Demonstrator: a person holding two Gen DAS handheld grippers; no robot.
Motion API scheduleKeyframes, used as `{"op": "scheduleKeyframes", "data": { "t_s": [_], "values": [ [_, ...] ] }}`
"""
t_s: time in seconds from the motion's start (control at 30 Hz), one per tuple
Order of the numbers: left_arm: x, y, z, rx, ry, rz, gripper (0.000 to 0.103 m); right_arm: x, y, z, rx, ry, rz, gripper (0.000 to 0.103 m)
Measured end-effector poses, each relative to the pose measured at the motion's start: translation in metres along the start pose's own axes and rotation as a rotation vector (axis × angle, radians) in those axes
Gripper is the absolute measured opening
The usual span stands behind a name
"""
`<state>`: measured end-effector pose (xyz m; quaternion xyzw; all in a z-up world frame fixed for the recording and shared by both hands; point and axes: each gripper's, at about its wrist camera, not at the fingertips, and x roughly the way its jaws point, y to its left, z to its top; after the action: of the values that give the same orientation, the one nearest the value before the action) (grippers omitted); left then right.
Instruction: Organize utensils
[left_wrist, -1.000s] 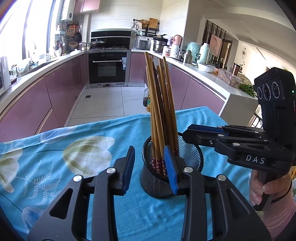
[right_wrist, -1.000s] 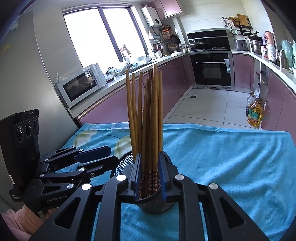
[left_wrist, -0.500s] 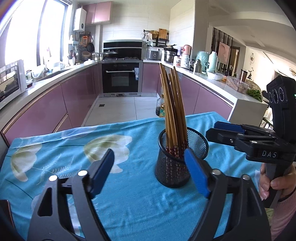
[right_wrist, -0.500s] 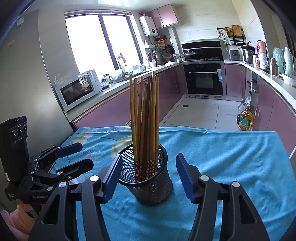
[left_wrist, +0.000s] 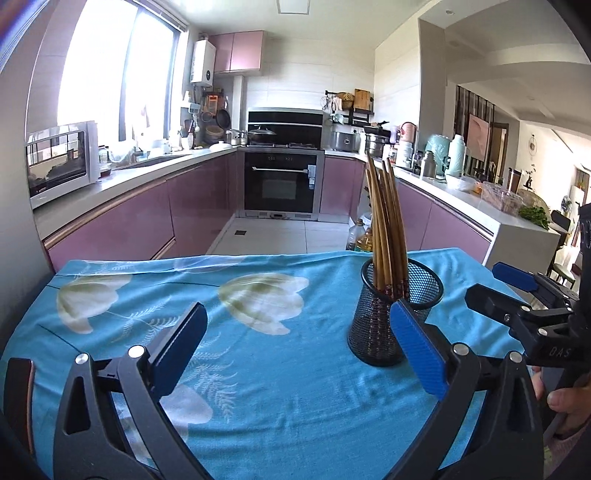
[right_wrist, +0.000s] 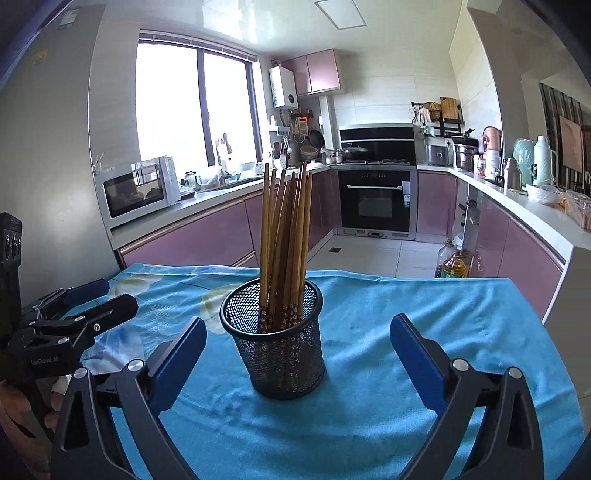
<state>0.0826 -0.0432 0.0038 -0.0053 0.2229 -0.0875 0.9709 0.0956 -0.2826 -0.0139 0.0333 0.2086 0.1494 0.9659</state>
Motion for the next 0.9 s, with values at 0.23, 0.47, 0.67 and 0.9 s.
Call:
{"op": "scheduleKeyframes", "data": {
  "t_s": [0.23,0.47,0.67,0.9],
  "values": [
    [-0.019,0.011,-0.005,-0.048,-0.057,0.034,0.097,-0.017,0.017,-0.013,-0.037,-0.094,-0.06,0.096],
    [-0.034,0.013,-0.015,-0.051,-0.101,0.064,0.097,-0.024,0.028,-0.021,-0.049,-0.138,-0.095,0.096],
    [-0.041,0.01,-0.018,-0.049,-0.126,0.072,0.097,-0.029,0.033,-0.024,-0.043,-0.169,-0.115,0.096],
    [-0.047,0.006,-0.022,-0.032,-0.15,0.083,0.097,-0.034,0.036,-0.027,-0.041,-0.183,-0.124,0.096]
  ]
}}
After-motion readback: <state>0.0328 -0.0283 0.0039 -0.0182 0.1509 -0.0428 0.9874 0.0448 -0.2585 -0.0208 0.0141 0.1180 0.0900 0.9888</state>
